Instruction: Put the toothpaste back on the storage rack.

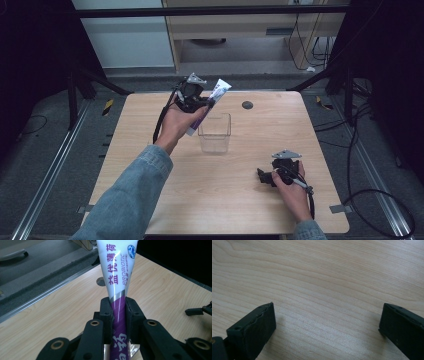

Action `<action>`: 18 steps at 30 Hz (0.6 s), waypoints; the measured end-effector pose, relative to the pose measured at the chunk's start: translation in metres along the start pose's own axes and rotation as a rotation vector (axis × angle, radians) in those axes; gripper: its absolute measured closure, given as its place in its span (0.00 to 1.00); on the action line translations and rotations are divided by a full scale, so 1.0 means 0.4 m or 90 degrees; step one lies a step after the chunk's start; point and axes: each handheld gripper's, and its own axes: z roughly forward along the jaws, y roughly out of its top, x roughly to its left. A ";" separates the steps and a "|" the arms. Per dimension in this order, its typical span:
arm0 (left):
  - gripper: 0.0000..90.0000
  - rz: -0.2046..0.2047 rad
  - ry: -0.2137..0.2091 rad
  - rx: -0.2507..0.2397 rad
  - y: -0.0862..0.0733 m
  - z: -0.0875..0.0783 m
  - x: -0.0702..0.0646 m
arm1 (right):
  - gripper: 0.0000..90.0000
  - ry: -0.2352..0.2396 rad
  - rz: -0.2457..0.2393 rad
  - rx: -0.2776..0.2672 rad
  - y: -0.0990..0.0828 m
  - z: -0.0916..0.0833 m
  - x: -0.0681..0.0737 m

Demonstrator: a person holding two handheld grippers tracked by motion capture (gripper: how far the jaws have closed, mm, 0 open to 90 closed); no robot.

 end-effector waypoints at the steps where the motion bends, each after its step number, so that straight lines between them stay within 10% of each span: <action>1: 0.86 0.001 0.000 0.000 0.002 0.003 -0.001 | 0.01 0.000 -0.001 0.000 0.000 0.000 0.000; 18: 0.86 -0.006 -0.011 -0.029 0.035 0.030 -0.013 | 0.01 0.000 0.000 0.001 0.000 0.000 0.000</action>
